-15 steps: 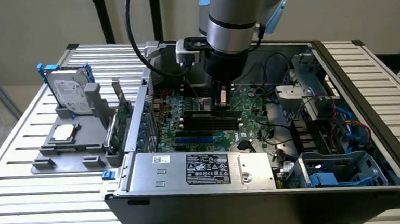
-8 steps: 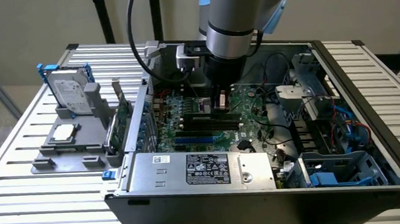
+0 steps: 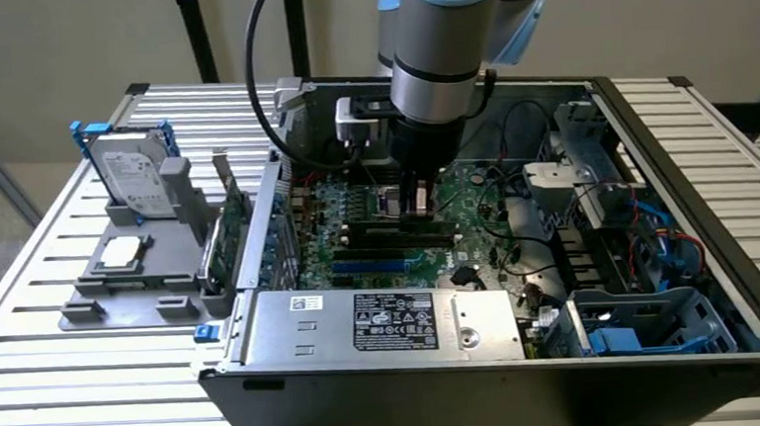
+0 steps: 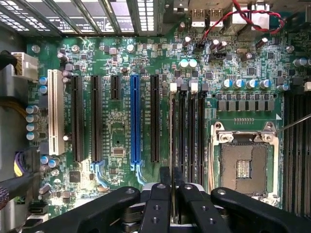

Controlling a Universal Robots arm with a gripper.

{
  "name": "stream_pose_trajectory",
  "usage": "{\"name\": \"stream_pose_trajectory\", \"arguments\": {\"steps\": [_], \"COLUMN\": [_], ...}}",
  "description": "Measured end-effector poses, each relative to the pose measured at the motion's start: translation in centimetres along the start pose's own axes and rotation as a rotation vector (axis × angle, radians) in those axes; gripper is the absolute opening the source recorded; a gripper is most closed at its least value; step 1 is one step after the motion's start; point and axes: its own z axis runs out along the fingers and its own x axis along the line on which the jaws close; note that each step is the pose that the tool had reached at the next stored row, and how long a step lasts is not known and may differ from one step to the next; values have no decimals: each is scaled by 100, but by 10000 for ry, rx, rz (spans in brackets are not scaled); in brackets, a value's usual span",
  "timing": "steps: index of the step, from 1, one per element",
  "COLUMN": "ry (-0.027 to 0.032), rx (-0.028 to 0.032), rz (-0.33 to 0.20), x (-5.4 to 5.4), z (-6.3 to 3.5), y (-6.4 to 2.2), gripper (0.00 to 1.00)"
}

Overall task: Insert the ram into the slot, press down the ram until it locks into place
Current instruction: 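Insert the ram into the slot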

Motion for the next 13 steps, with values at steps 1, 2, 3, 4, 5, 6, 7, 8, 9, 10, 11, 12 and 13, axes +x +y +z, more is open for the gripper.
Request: {"name": "stream_pose_trajectory", "arguments": {"steps": [1,2,3,4,5,6,7,8,9,10,11,12,13], "ry": [0,1,1,1,1,2,2,2,3,4,4,4,4], "rx": [0,0,0,0,0,0,0,0,0,0,-1,-1,0], "rz": [-8,-16,-25,-34,-41,-46,-51,-57,-61,-64,-65,-66,-66], "x": [-6,-11,-15,-17,-17,-17,-17,-17,-17,-17,-17,-17,-17], "z": [6,11,15,17,20,24,27,31,35,38,40,43,46], "y": [0,0,-1,-1,-1,-1,-1,-1,-1,-1,-1,-2,-2], "gripper": [13,13,13,13,13,13,13,13,13,13,13,13,13]}}
